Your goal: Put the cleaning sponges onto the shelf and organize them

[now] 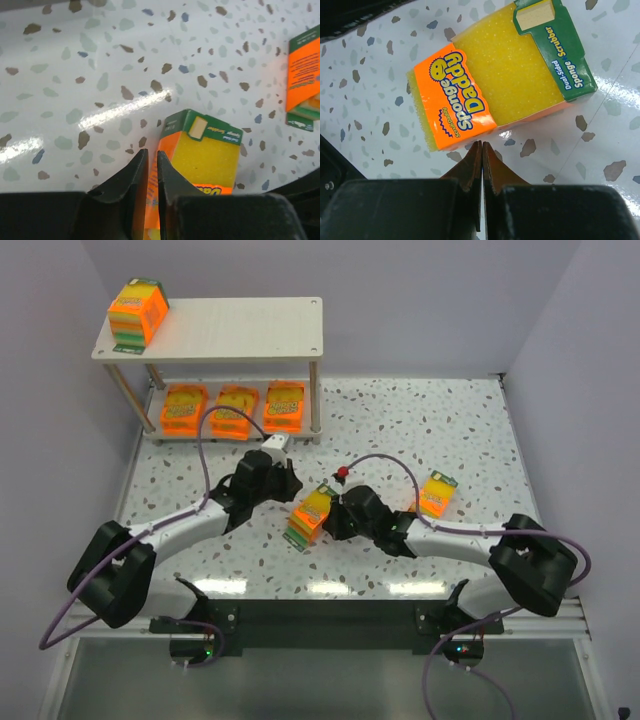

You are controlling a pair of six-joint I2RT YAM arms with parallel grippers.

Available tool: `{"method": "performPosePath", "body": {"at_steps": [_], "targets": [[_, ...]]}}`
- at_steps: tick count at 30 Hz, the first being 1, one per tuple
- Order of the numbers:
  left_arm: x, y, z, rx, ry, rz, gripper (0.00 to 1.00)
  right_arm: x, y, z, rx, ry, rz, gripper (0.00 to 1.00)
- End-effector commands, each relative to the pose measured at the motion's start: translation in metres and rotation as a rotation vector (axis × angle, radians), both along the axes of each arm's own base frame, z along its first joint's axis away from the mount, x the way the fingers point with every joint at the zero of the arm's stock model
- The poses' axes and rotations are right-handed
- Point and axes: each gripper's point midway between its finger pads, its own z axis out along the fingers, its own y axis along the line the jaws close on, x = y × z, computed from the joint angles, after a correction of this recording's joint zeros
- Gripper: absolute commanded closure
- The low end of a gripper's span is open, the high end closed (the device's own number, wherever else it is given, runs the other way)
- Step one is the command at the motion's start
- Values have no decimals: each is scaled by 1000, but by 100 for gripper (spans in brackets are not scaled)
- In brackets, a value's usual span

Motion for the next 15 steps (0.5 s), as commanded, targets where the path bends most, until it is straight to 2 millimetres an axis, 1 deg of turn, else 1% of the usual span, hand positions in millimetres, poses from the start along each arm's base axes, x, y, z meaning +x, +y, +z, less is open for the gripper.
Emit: {"method": "performPosePath", "body": {"at_steps": [1,3,4,5,6,7,8,9,10,11,12,13,14,15], "targets": [[-2,28,-35,122,108,143,82,1,3,14,52,-26,-12,100],[-4,34,-35,111,120,187,82,-2,-1,17,56,-28,-10,100],[-10,35,-37,80,146,214,81,-3,-3,18,57,-29,-15,100],[-12,35,-27,37,137,226,81,-4,-9,16,44,-27,-26,100],[-18,33,-25,7,152,218,78,-6,-12,17,39,-27,-30,100],[-24,33,-26,-35,185,248,77,-5,-15,23,45,-39,-38,100],[-30,36,-19,-63,195,268,76,-8,-19,21,32,-33,-42,100],[-34,38,-17,-86,202,284,73,-8,-25,19,21,-38,-53,100],[-40,42,-20,-112,230,325,72,-9,-27,24,31,-48,-57,100],[-42,46,-8,-157,211,355,70,-10,-31,21,16,-45,-62,100],[-42,54,-5,-172,199,402,66,-9,-33,21,7,-49,-71,98],[-48,61,-8,-192,225,453,64,-8,-35,21,0,-53,-77,98],[-50,65,3,-237,206,479,61,-9,-37,18,-16,-44,-79,97],[-53,68,4,-261,212,502,57,-8,-36,18,-20,-46,-78,94]]}}
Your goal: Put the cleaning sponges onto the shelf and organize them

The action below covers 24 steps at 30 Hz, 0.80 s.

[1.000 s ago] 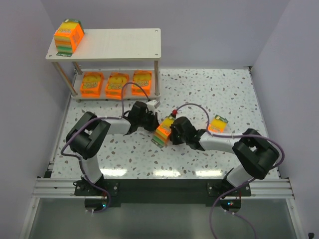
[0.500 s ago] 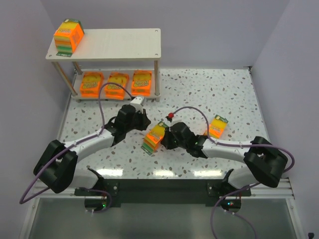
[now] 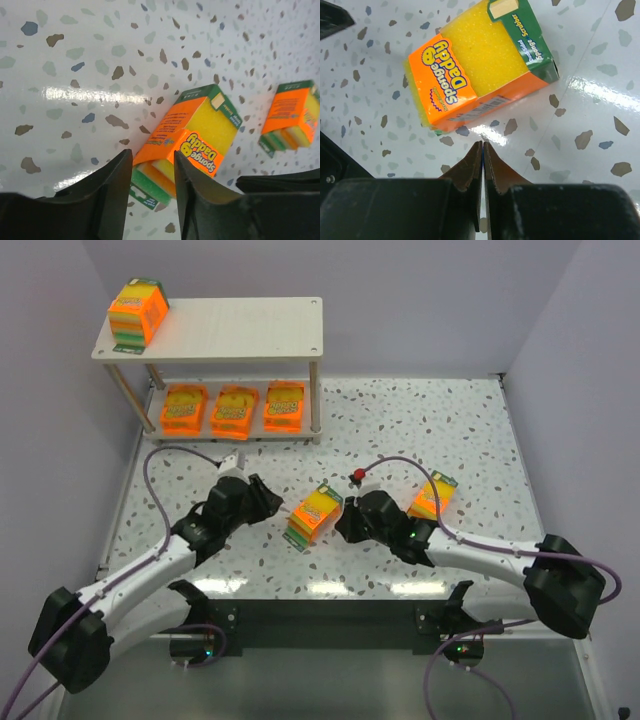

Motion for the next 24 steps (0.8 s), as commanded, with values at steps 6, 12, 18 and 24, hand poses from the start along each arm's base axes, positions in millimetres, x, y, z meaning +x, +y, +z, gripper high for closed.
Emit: {"method": "performPosePath", "body": {"at_steps": [6,12,18,24], "targets": [[-33,-8,0,-386,136,154,53,9,-13,-1,-58,-18,-77,86],[-37,-24,1,-557,142,149,53,13,-19,8,-82,-38,-99,84],[-38,-38,9,-628,144,138,53,11,-25,5,-86,-34,-114,84],[-39,-59,12,-626,170,93,53,14,-25,7,-99,-45,-122,83]]}}
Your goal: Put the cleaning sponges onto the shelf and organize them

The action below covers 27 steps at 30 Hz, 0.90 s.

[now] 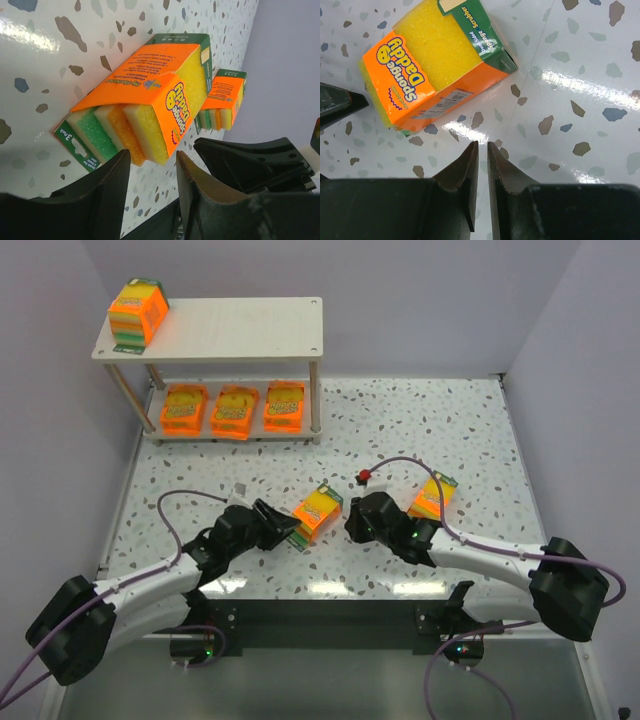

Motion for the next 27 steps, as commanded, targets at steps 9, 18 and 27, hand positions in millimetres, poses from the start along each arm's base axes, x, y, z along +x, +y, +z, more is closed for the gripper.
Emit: {"method": "performPosePath", "body": {"at_steps": [9,18,27], "targets": [[22,-30,25,-50,-64,3,53,11,-1,17,5,-49,-42,82],[31,-39,-5,65,-11,-28,58,8,-6,21,12,-47,-48,82],[33,-35,-35,132,-3,-61,100,-1,-12,25,37,-36,-48,83]]}}
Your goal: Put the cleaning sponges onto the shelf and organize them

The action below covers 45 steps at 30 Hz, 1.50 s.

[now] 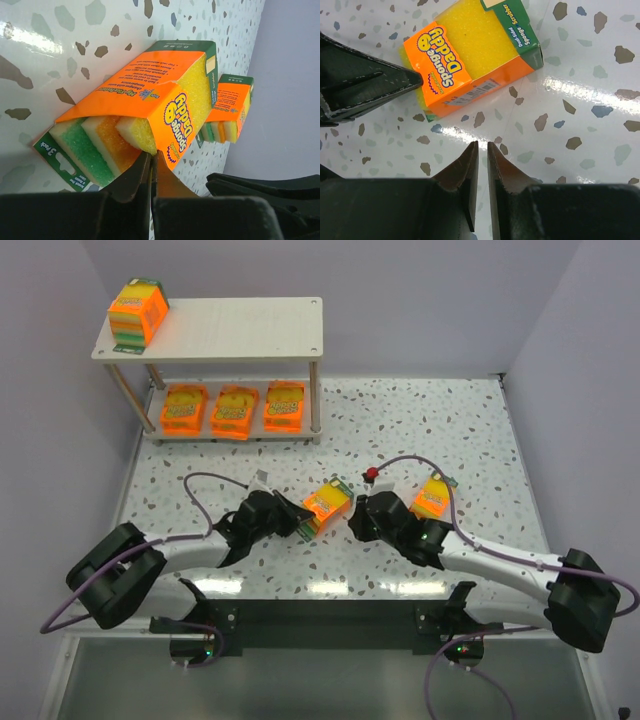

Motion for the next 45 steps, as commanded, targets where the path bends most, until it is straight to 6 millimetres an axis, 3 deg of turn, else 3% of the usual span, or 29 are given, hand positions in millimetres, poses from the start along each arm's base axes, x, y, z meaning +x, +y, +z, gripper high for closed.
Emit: {"method": "performPosePath", "body": {"at_steps": [1,6,7,9,10,15,20,21,23,24,26,27,28,29,31,32,33,34,35,36,37,38,39,40,41,45], "targets": [[-1,8,-19,71,0,-22,100,-1,-5,9,24,-11,-26,83],[-3,8,10,17,-68,-27,100,-8,-15,21,50,-24,-33,84],[-2,9,29,-11,-110,-23,100,-9,-17,23,54,-27,-38,84],[-5,13,44,-16,-136,-17,100,-11,-23,26,48,-31,-45,84],[-6,15,67,-41,-195,-19,100,-12,-26,32,61,-42,-51,84],[-11,34,115,-23,-273,15,100,-16,-40,42,57,-60,-75,85],[-16,53,187,-66,-426,60,100,-17,-49,51,51,-79,-93,85],[-13,58,216,-77,-481,92,100,-17,-50,52,53,-82,-96,84],[-7,64,246,-49,-548,120,100,-17,-50,53,52,-84,-95,85],[-3,73,280,-41,-601,166,100,-17,-50,54,51,-83,-93,85],[10,76,301,-13,-620,205,100,-17,-48,57,56,-83,-87,85],[13,83,332,-23,-670,237,100,-17,-48,58,56,-84,-87,85],[24,82,335,-5,-662,253,100,-17,-48,60,59,-87,-85,85],[34,97,361,-20,-697,313,100,-17,-48,60,59,-89,-85,85],[56,100,371,-11,-698,315,100,-18,-48,63,65,-93,-82,85],[73,122,376,12,-697,378,100,-18,-48,65,67,-97,-80,85],[77,127,400,-9,-732,376,100,-18,-48,66,67,-98,-79,85],[97,130,396,13,-706,392,100,-18,-49,68,70,-103,-80,85],[111,152,399,36,-698,452,100,-18,-50,70,70,-107,-77,85],[116,159,417,22,-725,466,100,-18,-50,72,71,-112,-77,85],[134,166,411,36,-701,486,100,-19,-51,75,77,-117,-76,85],[146,187,414,45,-706,536,100,-19,-53,76,75,-121,-75,85],[151,191,423,14,-713,535,100,-20,-54,77,76,-124,-76,85],[167,197,414,11,-686,539,100,-21,-56,80,79,-129,-76,85],[174,213,418,1,-695,571,100,-21,-57,81,81,-131,-76,85],[204,225,401,-111,-629,567,100,-23,-62,83,85,-144,-84,85]]}}
